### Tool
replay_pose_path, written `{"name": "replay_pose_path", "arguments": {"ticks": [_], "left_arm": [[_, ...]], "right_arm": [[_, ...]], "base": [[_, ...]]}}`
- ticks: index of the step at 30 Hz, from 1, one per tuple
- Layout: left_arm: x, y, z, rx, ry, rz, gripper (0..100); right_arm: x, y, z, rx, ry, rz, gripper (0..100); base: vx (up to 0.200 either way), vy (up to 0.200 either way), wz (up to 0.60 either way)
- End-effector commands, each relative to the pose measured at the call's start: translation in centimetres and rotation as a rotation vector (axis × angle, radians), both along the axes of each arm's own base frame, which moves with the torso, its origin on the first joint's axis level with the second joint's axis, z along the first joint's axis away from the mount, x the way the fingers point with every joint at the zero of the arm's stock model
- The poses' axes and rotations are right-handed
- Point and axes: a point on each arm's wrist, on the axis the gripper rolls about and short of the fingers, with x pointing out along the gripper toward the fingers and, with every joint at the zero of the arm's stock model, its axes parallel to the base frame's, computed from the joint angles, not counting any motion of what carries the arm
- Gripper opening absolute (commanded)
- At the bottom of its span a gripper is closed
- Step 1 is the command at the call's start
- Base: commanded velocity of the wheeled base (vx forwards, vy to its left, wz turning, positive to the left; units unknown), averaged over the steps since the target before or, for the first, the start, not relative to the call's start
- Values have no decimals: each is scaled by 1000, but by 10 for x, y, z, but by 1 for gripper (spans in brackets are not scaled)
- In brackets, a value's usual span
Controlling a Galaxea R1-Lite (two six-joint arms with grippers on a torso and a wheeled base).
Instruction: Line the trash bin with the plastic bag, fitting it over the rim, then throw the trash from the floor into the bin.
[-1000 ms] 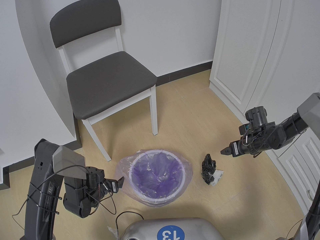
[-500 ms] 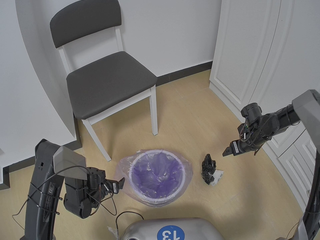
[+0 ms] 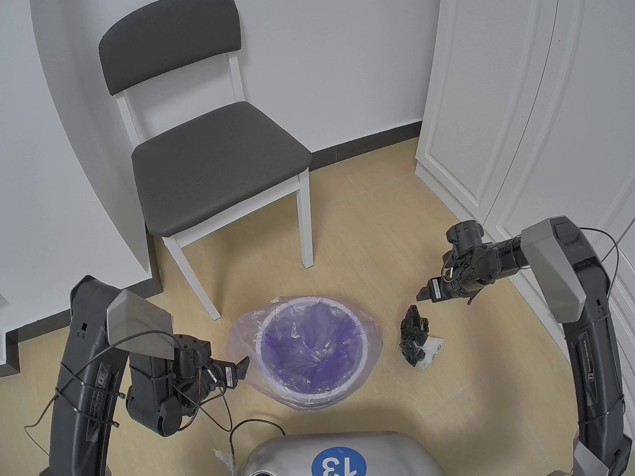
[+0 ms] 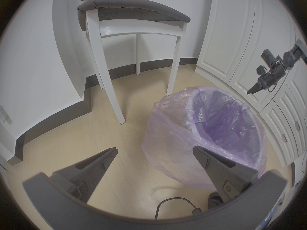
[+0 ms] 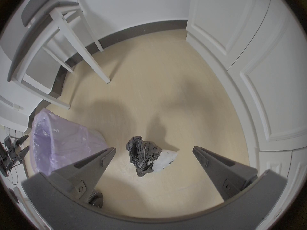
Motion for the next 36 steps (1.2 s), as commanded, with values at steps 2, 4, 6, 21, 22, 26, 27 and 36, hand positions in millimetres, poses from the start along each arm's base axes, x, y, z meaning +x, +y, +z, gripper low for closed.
{"name": "replay_pose_path", "arguments": {"ticks": [2, 4, 6, 21, 22, 26, 27, 36], "left_arm": [[0, -1, 2, -2, -17, -4, 100], [0, -1, 1, -2, -15, -2, 100], [0, -1, 1, -4, -15, -1, 100], [0, -1, 1, -5, -15, -1, 100], [0, -1, 1, -5, -15, -1, 100], [0, -1, 1, -5, -15, -1, 100], [0, -1, 1, -4, -15, -1, 100], [0, -1, 1, -2, -15, -2, 100]], "right_arm": [[8, 9, -33, 8, 37, 36, 100], [9, 8, -49, 5, 52, 49, 100], [8, 6, -53, -12, 58, 72, 100], [7, -4, -84, -15, 64, 268, 100], [7, -4, -86, -11, 62, 274, 100], [7, -5, -89, 6, 65, 284, 100], [7, -5, -88, 10, 63, 286, 100], [8, -6, -89, 28, 55, 297, 100]], "base": [[0, 0, 0], [0, 0, 0], [0, 0, 0], [0, 0, 0], [0, 0, 0], [0, 0, 0], [0, 0, 0], [0, 0, 0]]}}
